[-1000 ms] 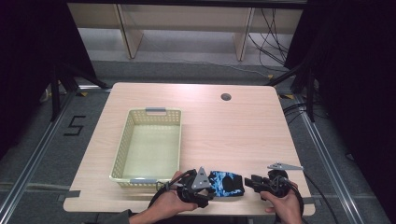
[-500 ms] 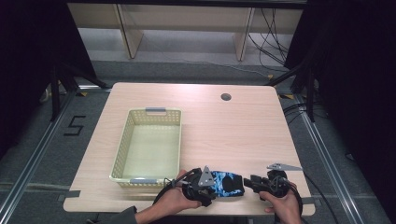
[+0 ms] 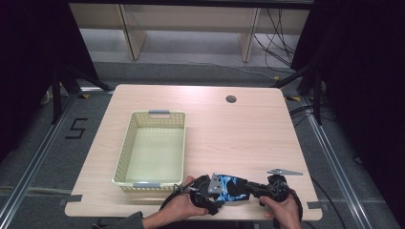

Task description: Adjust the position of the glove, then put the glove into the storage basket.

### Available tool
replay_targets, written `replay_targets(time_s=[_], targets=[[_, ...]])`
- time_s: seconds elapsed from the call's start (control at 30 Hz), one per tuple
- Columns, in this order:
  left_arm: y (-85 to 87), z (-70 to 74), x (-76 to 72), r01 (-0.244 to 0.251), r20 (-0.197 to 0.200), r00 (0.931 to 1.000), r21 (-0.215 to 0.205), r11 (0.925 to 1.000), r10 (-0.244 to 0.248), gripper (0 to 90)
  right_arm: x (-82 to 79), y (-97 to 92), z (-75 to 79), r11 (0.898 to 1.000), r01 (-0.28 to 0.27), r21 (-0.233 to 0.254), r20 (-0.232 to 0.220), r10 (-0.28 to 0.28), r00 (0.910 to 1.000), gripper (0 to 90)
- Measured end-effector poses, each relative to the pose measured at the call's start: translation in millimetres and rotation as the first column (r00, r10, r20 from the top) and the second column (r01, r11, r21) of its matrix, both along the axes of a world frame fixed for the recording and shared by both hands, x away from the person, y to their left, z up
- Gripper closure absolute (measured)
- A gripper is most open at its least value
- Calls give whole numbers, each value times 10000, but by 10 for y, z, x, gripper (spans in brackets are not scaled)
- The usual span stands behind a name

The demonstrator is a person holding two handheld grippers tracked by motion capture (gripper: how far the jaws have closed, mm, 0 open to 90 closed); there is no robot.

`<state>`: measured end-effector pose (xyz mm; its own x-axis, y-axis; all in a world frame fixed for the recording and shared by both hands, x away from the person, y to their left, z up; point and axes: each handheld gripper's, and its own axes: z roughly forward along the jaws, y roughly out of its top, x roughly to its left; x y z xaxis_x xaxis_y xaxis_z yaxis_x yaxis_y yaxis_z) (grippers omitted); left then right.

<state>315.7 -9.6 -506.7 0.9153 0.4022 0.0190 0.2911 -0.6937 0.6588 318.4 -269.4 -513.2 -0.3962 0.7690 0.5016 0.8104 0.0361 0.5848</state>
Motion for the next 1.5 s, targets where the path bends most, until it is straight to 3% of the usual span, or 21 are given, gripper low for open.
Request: replay_targets(time_s=[0.13,0.23,0.37,0.53,0.63,0.67,0.77,0.8,0.83,0.87,0.9,0.97,1.03,1.07,1.23,1.27,1.33,1.37,1.4,1.43,1.5], targets=[[17,-6,6,105,114,9999,-213,9997,-102,571,24,-4,-64,9994,-19,354,237,11,9997,700],[22,-14,-44,301,722,9970,-133,9995,-291,665,-6,18,-93,9955,178,930,-81,-171,9998,783],[9,-27,-107,395,1292,9909,-60,9992,-384,734,-15,-5,-101,9958,92,907,204,-111,9997,857],[14,-33,-119,404,1339,9903,-127,9991,-383,750,-34,1,-84,9971,-103,756,643,55,9979,866],[49,-19,-147,396,1346,9901,-32,9992,-389,753,-75,36,-49,9970,28,767,468,-64,9989,866],[57,-15,-153,448,1380,9895,-135,9989,-425,753,-69,19,-55,9977,-225,641,929,165,9955,866],[89,-9,-172,406,1325,9905,-268,9988,-367,755,-116,40,-31,9974,-350,634,1032,284,9943,866],[102,0,-175,430,1381,9896,-193,9989,-400,755,-154,71,-5,9973,-102,732,699,50,9975,868],[116,12,-180,476,1393,9892,-126,9988,-454,755,-146,61,-24,9975,-403,582,1267,327,9914,868],[124,15,-193,416,1376,9898,-259,9988,-377,756,-166,69,-4,9984,-350,439,1217,294,9921,869],[137,21,-204,445,1396,9894,-221,9988,-410,758,-209,104,28,9964,-211,816,857,141,9962,869],[168,37,-224,466,1405,9892,-243,9986,-427,759,-236,127,31,9974,-336,640,1141,261,9931,869],[183,41,-237,514,1383,9893,-336,9981,-463,759,-272,159,63,9964,-380,757,873,314,9957,869],[213,73,-251,547,1461,9879,-210,9983,-511,759,-256,150,54,9967,-557,583,1241,481,9911,869],[265,154,-294,499,1391,9893,-467,9977,-430,760,-304,188,138,9969,-668,410,1658,592,9844,869],[277,171,-294,496,1393,9893,-497,9975,-423,760,-330,206,167,9977,-473,477,1387,403,9895,869],[298,205,-302,563,1461,9881,-538,9970,-480,760,-333,207,178,9958,-753,522,1709,654,9831,869],[310,217,-305,582,1475,9878,-557,9968,-495,760,-365,232,203,9961,-590,651,1391,495,9890,869],[321,235,-317,549,1455,9883,-642,9964,-451,760,-358,231,210,9948,-794,633,1711,675,9829,869],[340,257,-317,538,1533,9872,-636,9965,-435,760,-387,247,250,9952,-718,671,1462,614,9873,869],[359,285,-327,481,1485,9882,-767,9959,-363,760,-383,247,264,9949,-769,658,1690,649,9835,869]])
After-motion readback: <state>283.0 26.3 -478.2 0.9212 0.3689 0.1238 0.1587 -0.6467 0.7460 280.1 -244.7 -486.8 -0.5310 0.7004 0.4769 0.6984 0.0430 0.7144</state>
